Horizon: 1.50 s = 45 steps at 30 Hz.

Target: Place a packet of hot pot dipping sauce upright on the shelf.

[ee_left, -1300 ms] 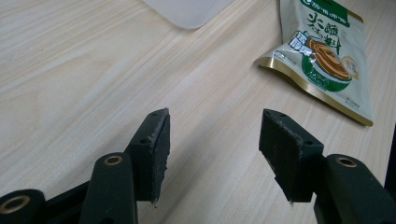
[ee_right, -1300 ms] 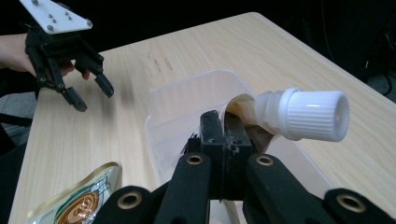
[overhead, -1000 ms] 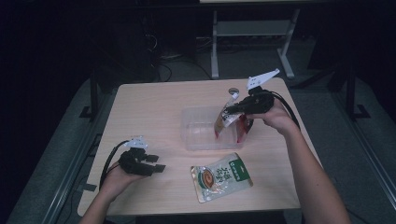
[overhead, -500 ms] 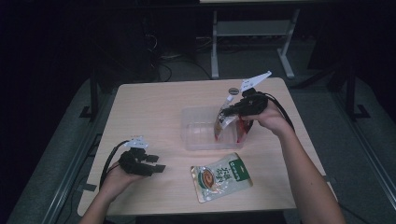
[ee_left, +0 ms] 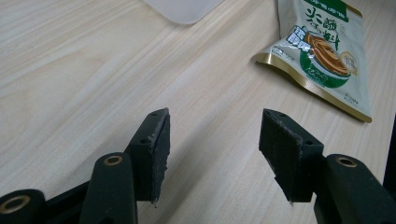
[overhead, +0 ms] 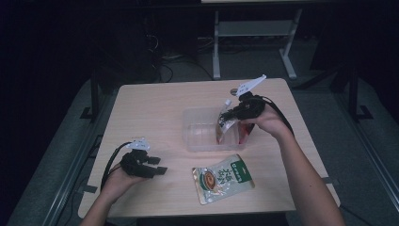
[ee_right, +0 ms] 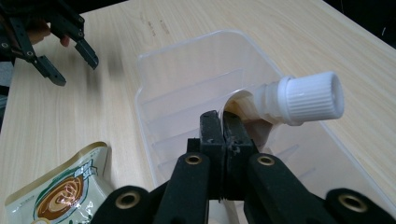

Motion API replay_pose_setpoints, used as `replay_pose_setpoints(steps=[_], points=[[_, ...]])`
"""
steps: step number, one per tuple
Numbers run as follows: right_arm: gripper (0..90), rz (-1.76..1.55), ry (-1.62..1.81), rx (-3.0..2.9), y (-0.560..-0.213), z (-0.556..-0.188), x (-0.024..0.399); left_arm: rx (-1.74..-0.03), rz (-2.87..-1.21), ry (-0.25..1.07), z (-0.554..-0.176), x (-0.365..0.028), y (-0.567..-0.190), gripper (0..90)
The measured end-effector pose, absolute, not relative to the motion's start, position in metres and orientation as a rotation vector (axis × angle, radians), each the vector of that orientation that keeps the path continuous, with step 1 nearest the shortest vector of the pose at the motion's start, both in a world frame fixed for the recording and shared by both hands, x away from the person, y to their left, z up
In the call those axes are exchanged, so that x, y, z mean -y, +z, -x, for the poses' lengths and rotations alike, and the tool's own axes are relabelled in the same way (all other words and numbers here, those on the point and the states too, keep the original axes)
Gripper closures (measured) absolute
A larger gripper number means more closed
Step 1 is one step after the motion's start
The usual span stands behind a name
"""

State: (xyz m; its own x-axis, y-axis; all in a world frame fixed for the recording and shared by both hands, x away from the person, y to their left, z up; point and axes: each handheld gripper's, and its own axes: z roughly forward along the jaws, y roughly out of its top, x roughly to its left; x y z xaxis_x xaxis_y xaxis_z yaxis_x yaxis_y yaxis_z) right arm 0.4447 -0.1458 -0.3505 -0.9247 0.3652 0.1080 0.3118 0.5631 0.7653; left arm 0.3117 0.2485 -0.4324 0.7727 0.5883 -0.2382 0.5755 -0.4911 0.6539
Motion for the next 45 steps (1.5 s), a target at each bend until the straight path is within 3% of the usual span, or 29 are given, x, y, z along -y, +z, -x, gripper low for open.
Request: replay_pose_setpoints(steps=[17,21,25,28,30,37,45], points=[[85.6,-0.596,1.28,-2.699,-0.351,-0.443,0.144,-0.859,-2.219,0.016,-0.311,-0.246,-0.433,42.9],[78.3,-0.63,1.328,-2.668,-0.347,-0.44,0.148,-0.856,-2.221,0.014,-0.311,-0.246,-0.433,42.9],[64.9,-0.664,1.344,-2.627,-0.342,-0.435,0.152,-0.854,-2.223,0.012,-0.31,-0.246,-0.433,42.9],[46.8,-0.698,1.353,-2.584,-0.338,-0.43,0.156,-0.842,-2.23,0.013,-0.31,-0.246,-0.433,42.9],[39.9,-0.73,1.356,-2.57,-0.335,-0.425,0.159,-0.839,-2.23,0.013,-0.311,-0.245,-0.433,42.9],[32.4,-0.751,1.407,-2.516,-0.33,-0.402,0.17,-0.836,-2.226,0.014,-0.31,-0.245,-0.433,42.9],[31.9,-0.75,1.428,-2.486,-0.336,-0.376,0.177,-0.842,-2.224,0.018,-0.309,-0.244,-0.432,43.0]])
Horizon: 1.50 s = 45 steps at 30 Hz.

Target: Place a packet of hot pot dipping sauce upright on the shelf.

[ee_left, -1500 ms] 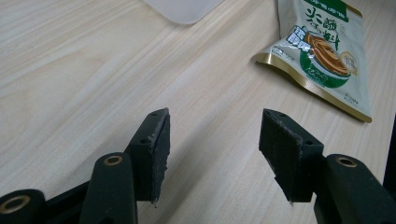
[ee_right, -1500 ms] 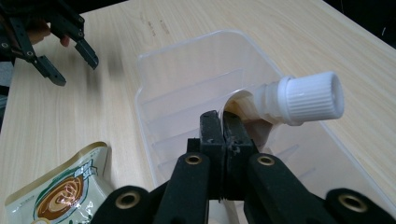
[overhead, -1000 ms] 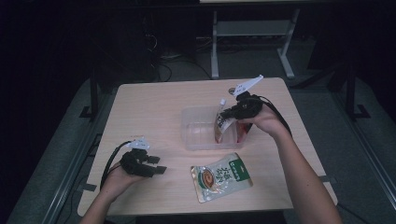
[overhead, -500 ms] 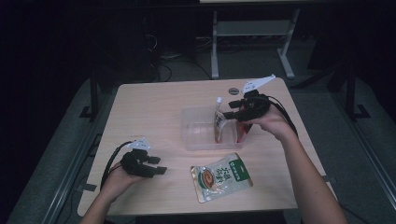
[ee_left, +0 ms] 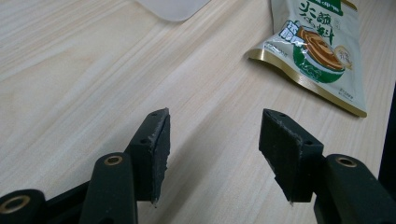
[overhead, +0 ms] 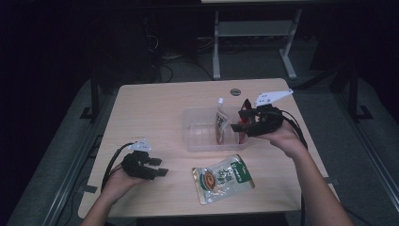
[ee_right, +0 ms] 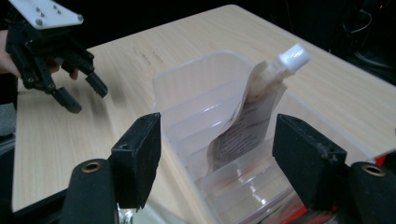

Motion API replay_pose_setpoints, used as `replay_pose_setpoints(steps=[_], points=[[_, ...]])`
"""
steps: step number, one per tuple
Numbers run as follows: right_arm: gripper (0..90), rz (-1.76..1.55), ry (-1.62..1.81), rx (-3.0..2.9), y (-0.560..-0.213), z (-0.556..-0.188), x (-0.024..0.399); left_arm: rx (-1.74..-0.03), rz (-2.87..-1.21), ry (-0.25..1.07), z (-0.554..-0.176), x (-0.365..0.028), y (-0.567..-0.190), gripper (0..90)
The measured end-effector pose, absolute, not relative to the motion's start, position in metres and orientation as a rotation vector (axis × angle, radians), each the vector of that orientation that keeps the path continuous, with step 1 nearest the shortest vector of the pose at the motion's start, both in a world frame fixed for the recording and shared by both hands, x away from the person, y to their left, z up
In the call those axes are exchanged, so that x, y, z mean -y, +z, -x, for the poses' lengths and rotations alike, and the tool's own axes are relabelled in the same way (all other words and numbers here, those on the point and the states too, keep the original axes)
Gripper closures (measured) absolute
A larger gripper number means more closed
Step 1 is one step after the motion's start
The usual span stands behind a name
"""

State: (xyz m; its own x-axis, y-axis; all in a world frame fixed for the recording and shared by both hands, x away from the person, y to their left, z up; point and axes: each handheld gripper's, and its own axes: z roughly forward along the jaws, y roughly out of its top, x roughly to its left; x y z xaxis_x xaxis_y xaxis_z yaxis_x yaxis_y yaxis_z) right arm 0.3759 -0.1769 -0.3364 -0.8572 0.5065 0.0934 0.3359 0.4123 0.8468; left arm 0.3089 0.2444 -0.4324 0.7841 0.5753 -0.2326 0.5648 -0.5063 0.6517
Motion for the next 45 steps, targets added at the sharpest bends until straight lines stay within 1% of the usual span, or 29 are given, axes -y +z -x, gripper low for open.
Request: replay_pose_setpoints(steps=[7,18,25,28,30,32,34,35,39,40,41,45], points=[[30.2,-0.789,1.466,-2.454,-0.342,-0.356,0.186,-0.836,-2.223,0.017,-0.307,-0.244,-0.431,42.9],[30.6,-0.817,1.458,-2.455,-0.356,-0.323,0.199,-0.804,-2.227,0.011,-0.305,-0.241,-0.432,42.1],[28.6,-0.875,1.399,-2.469,-0.378,-0.313,0.207,-0.777,-2.245,0.005,-0.304,-0.237,-0.432,39.3],[27.6,-0.908,1.382,-2.458,-0.39,-0.308,0.211,-0.776,-2.241,0.004,-0.304,-0.236,-0.431,39.4],[27.4,-0.948,1.363,-2.441,-0.396,-0.304,0.213,-0.775,-2.237,-0.001,-0.304,-0.234,-0.43,42.9],[27.3,-0.973,1.336,-2.429,-0.401,-0.299,0.216,-0.771,-2.236,-0.015,-0.302,-0.232,-0.428,49.4],[26.4,-0.988,1.335,-2.428,-0.405,-0.295,0.22,-0.759,-2.238,-0.027,-0.301,-0.227,-0.427,58.6],[26.3,-0.995,1.33,-2.426,-0.407,-0.293,0.222,-0.747,-2.246,-0.041,-0.301,-0.225,-0.426,65.2],[26.2,-1.037,1.334,-2.436,-0.414,-0.291,0.226,-0.697,-2.265,-0.097,-0.298,-0.212,-0.425,85.7],[26.3,-1.032,1.339,-2.434,-0.415,-0.292,0.226,-0.683,-2.267,-0.107,-0.298,-0.208,-0.424,88.6],[26.2,-1.026,1.346,-2.434,-0.415,-0.294,0.225,-0.672,-2.27,-0.113,-0.297,-0.205,-0.423,89.6],[25.9,-1.015,1.347,-2.442,-0.417,-0.295,0.219,-0.619,-2.288,-0.128,-0.293,-0.187,-0.423,89.8]])
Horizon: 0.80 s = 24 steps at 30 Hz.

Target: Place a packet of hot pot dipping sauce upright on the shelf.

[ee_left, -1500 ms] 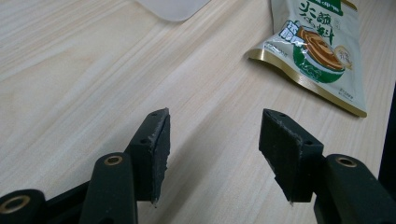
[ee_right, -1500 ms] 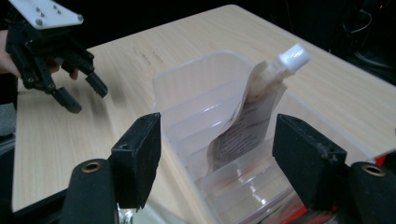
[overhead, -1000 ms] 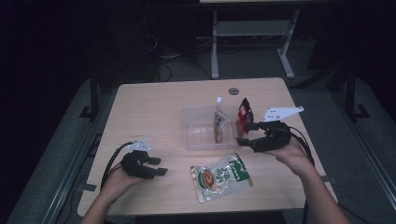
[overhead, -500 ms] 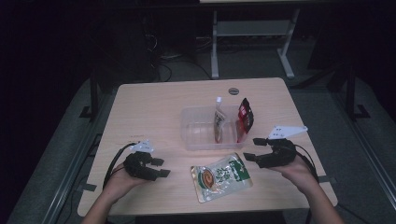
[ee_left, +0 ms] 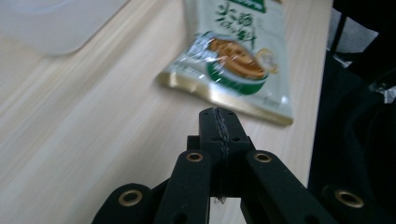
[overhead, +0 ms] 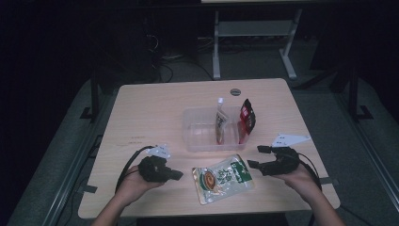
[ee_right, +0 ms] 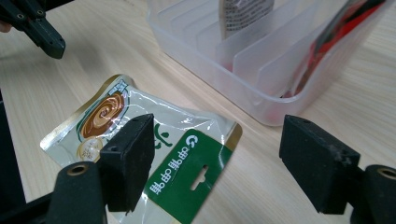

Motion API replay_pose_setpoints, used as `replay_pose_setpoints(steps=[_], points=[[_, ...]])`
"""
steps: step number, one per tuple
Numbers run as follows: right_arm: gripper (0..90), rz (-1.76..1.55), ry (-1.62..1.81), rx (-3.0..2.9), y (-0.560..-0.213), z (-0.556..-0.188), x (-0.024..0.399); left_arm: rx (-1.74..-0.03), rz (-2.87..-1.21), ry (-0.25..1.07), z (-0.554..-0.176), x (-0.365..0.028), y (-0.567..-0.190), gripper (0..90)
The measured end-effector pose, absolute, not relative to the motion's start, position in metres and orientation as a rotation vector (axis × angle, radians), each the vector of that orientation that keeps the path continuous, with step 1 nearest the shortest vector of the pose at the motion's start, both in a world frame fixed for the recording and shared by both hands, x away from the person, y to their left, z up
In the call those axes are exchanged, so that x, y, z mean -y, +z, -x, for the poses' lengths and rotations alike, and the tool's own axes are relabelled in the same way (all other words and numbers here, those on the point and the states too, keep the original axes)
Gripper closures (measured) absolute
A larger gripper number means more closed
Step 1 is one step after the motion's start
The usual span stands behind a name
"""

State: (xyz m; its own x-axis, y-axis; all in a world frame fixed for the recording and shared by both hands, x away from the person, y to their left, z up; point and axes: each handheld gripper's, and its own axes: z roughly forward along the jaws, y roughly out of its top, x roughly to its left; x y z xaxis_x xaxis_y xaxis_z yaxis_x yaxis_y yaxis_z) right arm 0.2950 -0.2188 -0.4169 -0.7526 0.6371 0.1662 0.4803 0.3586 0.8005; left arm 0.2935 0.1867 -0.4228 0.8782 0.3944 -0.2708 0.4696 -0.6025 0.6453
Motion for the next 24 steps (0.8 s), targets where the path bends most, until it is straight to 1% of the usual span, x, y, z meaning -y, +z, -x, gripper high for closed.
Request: replay_pose_setpoints(steps=[5,10,13,17,20,24], points=[[24.9,-1.003,1.305,-2.464,-0.42,-0.295,0.212,-0.557,-2.324,-0.145,-0.29,-0.161,-0.426,89.8],[24.3,-0.984,1.301,-2.457,-0.423,-0.296,0.212,-0.536,-2.327,-0.17,-0.288,-0.139,-0.431,89.8],[24.2,-0.993,1.3,-2.45,-0.423,-0.296,0.212,-0.484,-2.356,-0.176,-0.287,-0.122,-0.435,89.7],[24.2,-1.004,1.301,-2.447,-0.423,-0.296,0.213,-0.459,-2.372,-0.195,-0.286,-0.101,-0.443,89.8],[24.2,-1.008,1.308,-2.434,-0.422,-0.296,0.214,-0.437,-2.409,-0.181,-0.287,-0.091,-0.45,89.8],[24.2,-1.029,1.311,-2.433,-0.422,-0.296,0.216,-0.454,-2.409,-0.171,-0.288,-0.087,-0.453,89.9]])
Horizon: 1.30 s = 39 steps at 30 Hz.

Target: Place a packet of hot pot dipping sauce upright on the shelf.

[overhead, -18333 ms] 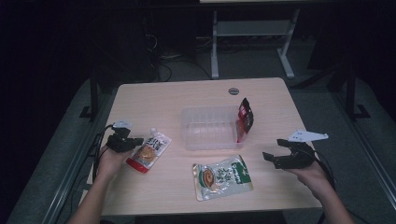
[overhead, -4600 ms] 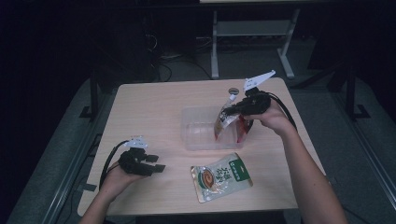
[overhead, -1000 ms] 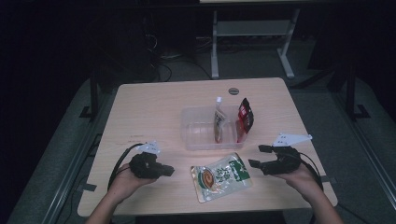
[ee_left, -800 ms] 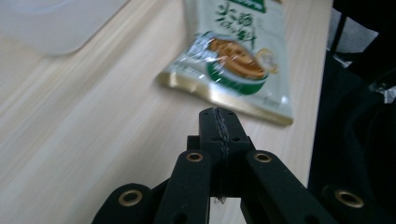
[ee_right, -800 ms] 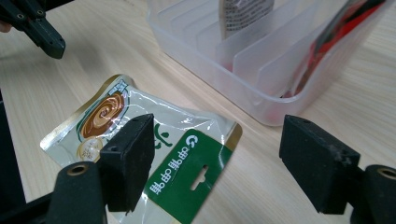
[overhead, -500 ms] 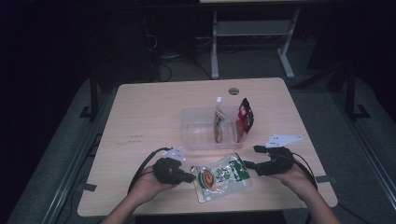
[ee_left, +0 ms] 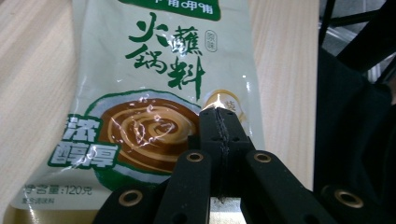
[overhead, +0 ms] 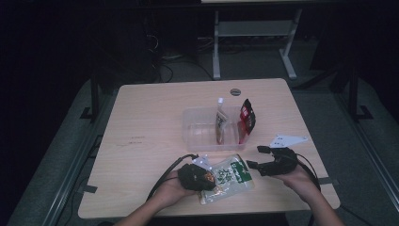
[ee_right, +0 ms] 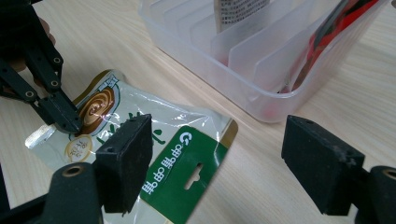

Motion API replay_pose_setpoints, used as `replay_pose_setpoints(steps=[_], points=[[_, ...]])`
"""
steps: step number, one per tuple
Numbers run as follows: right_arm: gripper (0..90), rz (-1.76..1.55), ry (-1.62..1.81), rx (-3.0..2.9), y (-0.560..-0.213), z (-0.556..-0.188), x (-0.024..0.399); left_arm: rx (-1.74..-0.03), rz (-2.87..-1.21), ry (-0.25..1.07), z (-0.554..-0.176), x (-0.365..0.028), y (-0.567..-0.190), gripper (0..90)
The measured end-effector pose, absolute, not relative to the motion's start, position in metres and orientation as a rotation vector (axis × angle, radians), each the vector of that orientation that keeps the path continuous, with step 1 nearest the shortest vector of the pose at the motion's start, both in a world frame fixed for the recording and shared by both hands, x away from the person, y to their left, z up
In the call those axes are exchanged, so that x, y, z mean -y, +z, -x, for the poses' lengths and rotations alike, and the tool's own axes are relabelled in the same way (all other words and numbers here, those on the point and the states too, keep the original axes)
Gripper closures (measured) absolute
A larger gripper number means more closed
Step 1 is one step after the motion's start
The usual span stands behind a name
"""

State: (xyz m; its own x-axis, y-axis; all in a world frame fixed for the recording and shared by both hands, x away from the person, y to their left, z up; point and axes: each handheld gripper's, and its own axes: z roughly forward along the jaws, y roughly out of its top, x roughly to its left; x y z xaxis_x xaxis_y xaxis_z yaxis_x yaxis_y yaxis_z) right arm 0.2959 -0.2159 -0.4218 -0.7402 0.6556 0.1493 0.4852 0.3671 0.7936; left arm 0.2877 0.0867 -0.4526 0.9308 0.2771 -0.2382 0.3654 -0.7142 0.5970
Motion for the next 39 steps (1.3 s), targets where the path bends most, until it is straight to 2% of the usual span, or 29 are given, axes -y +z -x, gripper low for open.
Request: replay_pose_setpoints(steps=[14,20,25,26,30,37,39], points=[[24.2,-1.037,1.304,-2.434,-0.423,-0.294,0.217,-0.513,-2.422,-0.066,-0.3,-0.097,-0.453,90.0],[24.2,-1.026,1.306,-2.435,-0.425,-0.295,0.218,-0.493,-2.408,-0.096,-0.3,-0.099,-0.448,89.8],[24.2,-1.043,1.302,-2.437,-0.425,-0.295,0.218,-0.432,-2.4,-0.053,-0.307,-0.096,-0.433,69.3],[24.2,-1.041,1.301,-2.435,-0.426,-0.296,0.219,-0.421,-2.409,-0.039,-0.31,-0.095,-0.43,61.9],[24.2,-1.048,1.299,-2.436,-0.426,-0.296,0.219,-0.392,-2.432,-0.021,-0.321,-0.091,-0.426,42.3],[24.3,-1.053,1.294,-2.434,-0.427,-0.297,0.221,-0.345,-2.459,-0.012,-0.335,-0.082,-0.437,28.1],[24.3,-1.053,1.295,-2.435,-0.427,-0.297,0.221,-0.33,-2.481,-0.036,-0.336,-0.078,-0.443,27.1]])
